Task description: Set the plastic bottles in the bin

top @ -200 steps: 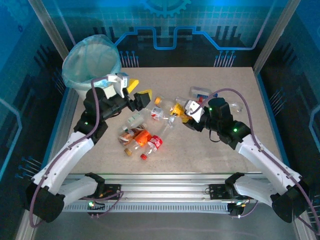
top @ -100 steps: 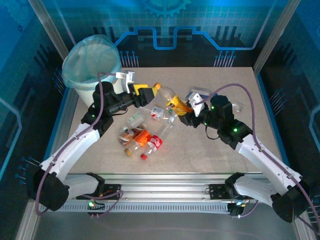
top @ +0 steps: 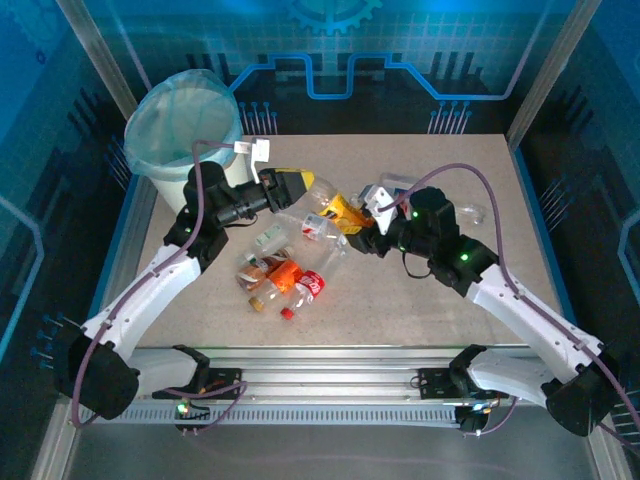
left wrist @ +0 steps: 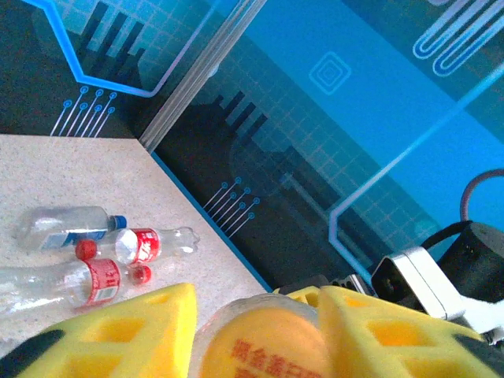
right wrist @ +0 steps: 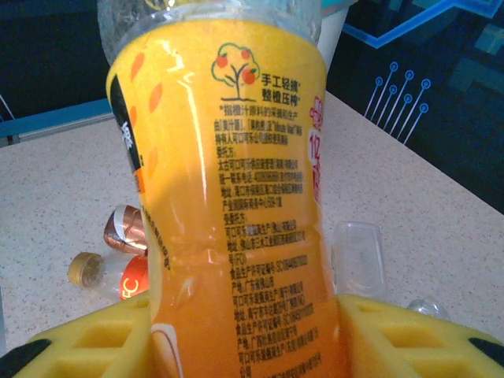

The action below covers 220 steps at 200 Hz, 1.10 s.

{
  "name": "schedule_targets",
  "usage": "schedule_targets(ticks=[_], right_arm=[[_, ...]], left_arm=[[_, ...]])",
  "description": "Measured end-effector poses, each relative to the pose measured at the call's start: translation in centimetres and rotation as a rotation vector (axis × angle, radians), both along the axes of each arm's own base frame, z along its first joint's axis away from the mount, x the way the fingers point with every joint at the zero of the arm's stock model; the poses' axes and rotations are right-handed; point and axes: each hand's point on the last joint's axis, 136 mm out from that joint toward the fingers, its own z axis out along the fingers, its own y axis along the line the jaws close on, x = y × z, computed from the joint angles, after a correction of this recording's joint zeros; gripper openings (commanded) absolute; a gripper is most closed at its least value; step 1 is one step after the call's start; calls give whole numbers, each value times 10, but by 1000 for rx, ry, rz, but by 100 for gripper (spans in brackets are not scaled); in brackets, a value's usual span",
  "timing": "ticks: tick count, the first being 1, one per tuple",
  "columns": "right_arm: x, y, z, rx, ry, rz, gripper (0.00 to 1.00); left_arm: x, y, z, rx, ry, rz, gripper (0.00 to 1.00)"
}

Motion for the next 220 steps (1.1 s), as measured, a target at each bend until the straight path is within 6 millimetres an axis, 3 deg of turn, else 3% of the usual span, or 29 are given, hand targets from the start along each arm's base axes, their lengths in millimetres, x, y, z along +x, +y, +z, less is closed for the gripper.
schedule_targets(ticks=[27,55,77,96,115,148,179,197,220], right_arm=[[1,2,2,-10,-9,8,52],[-1,4,9,-10,-19,15,56],[-2,8,13,-15,-20,19,71],[-8,16,17,-28,-36,38,86],[-16,25,23,-40,-72,66,93],[-22,26,28,-55,-114,68,96],[-25,22,42,-62,-138,61,97],[-27,22,57,-53,-167,64,98],[-33,26,84,-20,-219,82,98]], left_arm=[[-3,2,5,-4,-12,3,19],[-6,4,11,-12,-29,12,10],[-8,8,16,-15,-45,33,0],[-11,13,18,-6,-63,59,0],[-13,20,20,8,-82,100,0],[-15,33,26,34,-122,164,0],[3,64,27,83,-109,303,0],[11,88,47,116,-128,407,0],[17,128,101,151,-204,587,0]])
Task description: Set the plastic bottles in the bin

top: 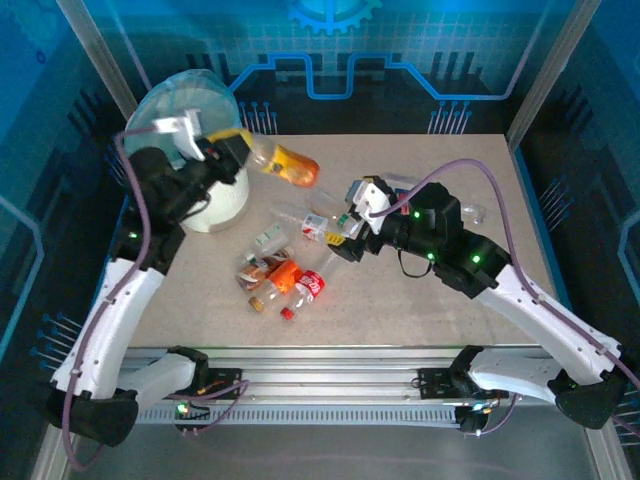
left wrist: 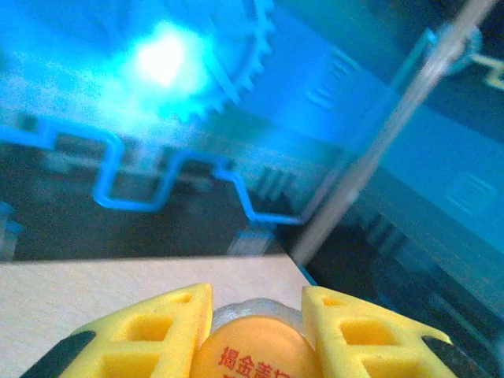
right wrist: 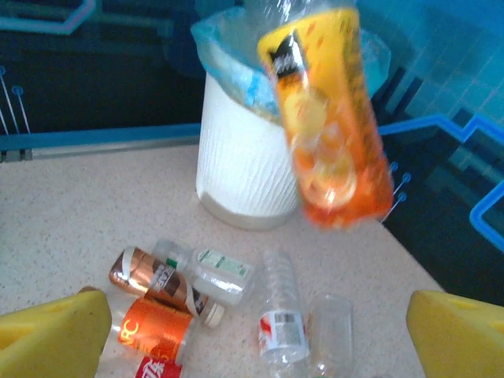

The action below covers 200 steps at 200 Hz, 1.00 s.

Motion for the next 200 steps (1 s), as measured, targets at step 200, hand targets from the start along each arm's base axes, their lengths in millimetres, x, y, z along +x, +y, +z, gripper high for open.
schedule_targets(ticks=[200], right_arm=[[-64,112,-4,-35,32,347,97]], left_arm=[[178,167,-117,596,356,532,13]])
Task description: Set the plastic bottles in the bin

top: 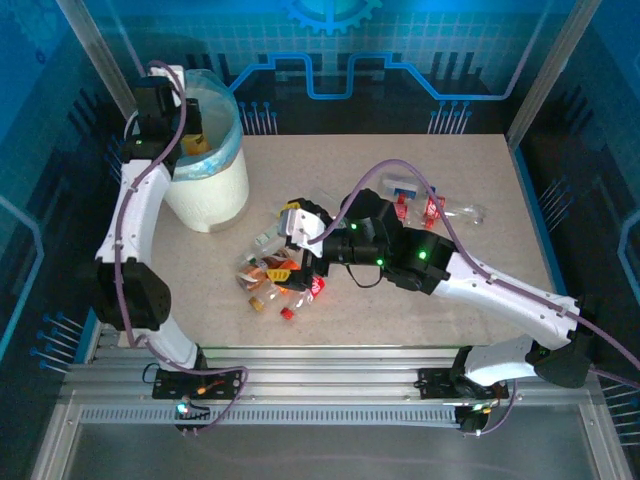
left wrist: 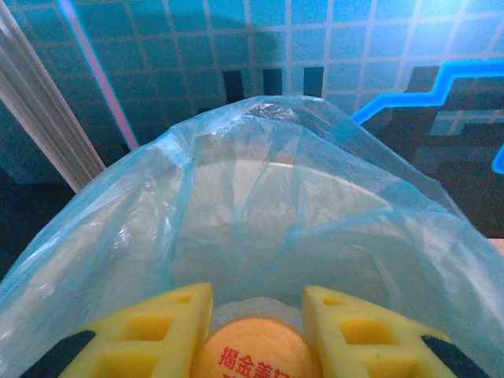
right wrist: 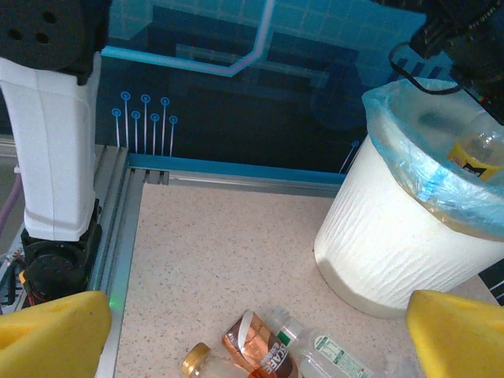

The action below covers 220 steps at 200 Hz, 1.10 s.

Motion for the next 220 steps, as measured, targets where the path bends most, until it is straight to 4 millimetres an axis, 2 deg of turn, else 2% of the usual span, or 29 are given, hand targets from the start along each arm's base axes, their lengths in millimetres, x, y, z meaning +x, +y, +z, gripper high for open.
schedule_targets(ticks=[16,30,47,132,168,180,194,220], right_arm=[[-2,0,-1,-6,-1,3,97],[-2,0,-3,-14,-4,-1,97],[-1,0,-4,-19,-8,-8,97],[0,-1,-5,-27,-11,-14,98],[4,-7,-17,-82,-10,-42,97],[5,-10,-24,-113,-21,-38,97],[9,-17,-33,-158,-28,-42,95],[33,-44,-51,-238,-59,-61,95]], left_arm=[[11,1,-16,19,27,-8,32],[18,1,-31,28,56,-13,61],[22,2,-40,21,72,-11,69],[21,1,-22,6,33,-6,66],[13,-3,-13,-33,25,-12,66],[5,-6,-2,-52,10,-22,65],[-8,-12,20,-76,-35,-36,65],[-54,-32,65,-98,-141,-89,65]])
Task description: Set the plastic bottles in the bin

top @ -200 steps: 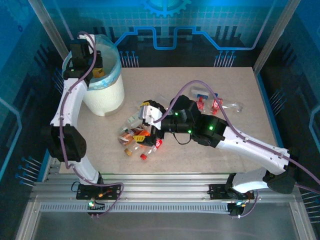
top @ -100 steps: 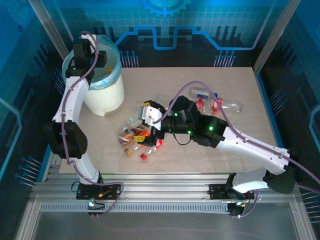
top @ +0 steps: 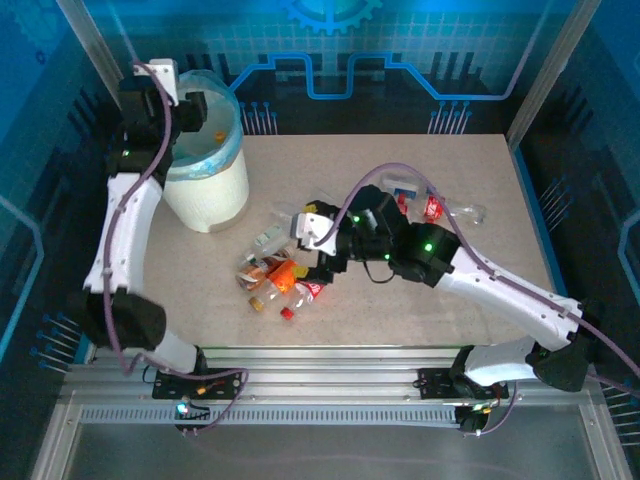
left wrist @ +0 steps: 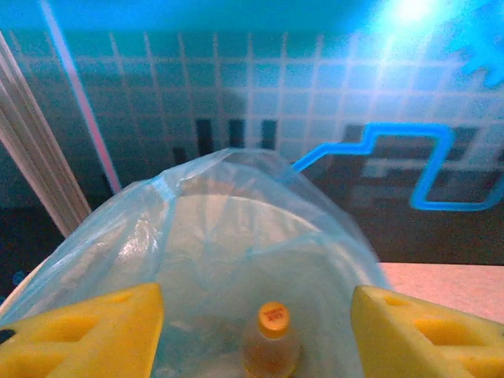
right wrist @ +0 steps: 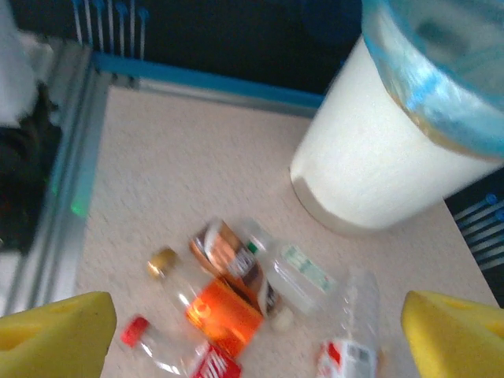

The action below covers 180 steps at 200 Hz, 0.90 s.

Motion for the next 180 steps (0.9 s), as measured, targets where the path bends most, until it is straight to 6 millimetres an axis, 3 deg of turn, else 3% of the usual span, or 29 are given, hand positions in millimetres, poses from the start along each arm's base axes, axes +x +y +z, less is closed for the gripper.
schedule_targets(ticks=[25,40,70,105,145,180], right_arm=[[9,-30,-42,-135,-60,62,99],[11,-38,-74,-215,-106,121,100],[14,-46,-143,-372,-119,249,100],[30,-50,-183,-449,-81,313,99],[46,-37,-218,-512,-65,367,95],[62,-29,-253,-594,-45,384,95]], left_arm=[[-54,-49,32,14,-109,-154,70],[-82,-82,30,24,-153,-274,77],[-123,-129,-22,17,-110,-494,81],[-171,-174,-88,15,10,-754,85],[-238,-186,-119,29,-8,-923,88],[-259,-180,-151,32,-4,-923,88]])
